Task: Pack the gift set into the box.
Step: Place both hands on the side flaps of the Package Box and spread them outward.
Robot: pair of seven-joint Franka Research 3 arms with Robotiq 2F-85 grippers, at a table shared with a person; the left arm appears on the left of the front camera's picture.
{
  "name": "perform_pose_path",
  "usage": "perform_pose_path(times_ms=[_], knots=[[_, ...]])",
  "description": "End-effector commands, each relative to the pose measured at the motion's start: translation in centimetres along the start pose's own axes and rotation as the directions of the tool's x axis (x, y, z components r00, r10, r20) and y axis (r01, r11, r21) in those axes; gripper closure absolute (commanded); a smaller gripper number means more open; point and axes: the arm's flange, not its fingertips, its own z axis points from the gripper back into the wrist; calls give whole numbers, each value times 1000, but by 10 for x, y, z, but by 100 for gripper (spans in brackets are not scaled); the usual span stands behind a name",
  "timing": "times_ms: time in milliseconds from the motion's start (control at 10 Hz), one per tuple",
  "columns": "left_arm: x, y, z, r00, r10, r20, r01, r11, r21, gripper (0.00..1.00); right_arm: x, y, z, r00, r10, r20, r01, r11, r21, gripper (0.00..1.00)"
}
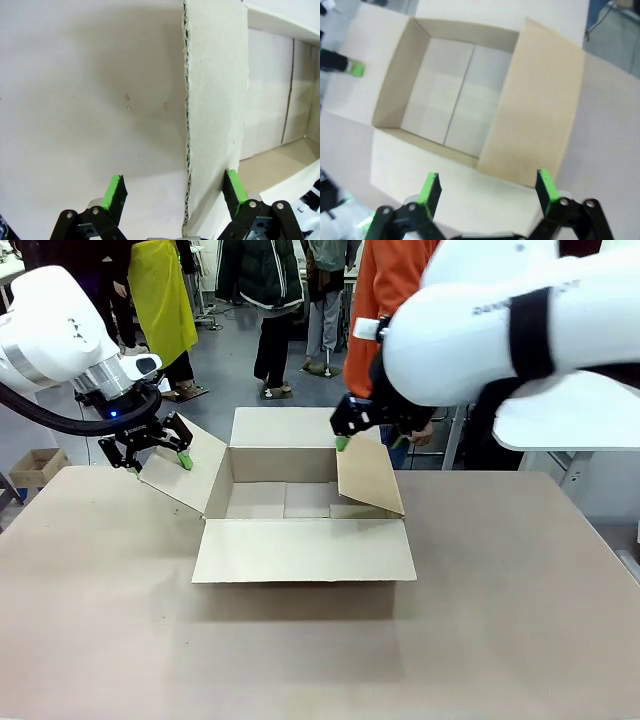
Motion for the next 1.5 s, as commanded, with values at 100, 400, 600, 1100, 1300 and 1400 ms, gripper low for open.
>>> perform_pose_path(times_ms=[100, 400, 600, 1100, 1300, 1400], knots=[[-2, -1, 3, 1000, 10, 2, -10, 1000, 12, 0, 24, 61, -54, 997, -27, 69, 43, 970, -239, 0], [-2, -1, 3, 1000, 10, 2, -10, 1000, 12, 0, 25, 94, -105, 997, 13, 70, 19, 894, -447, 0], [-2, -1, 3, 1000, 10, 2, -10, 1000, 12, 0, 27, 101, -139, 997, 12, 82, 34, 846, -532, 0], [-2, -1, 3, 1000, 10, 2, -10, 1000, 12, 0, 13, 66, -161, 985, 22, 172, 102, 725, -681, 0], [-2, -1, 3, 1000, 10, 2, -10, 1000, 12, 0, 10, 53, -169, 987, 18, 161, 104, 691, -715, 0], [-2, -1, 3, 1000, 10, 2, -10, 1000, 12, 0, 6, 46, -159, 985, -11, 173, 129, 714, -688, 0]])
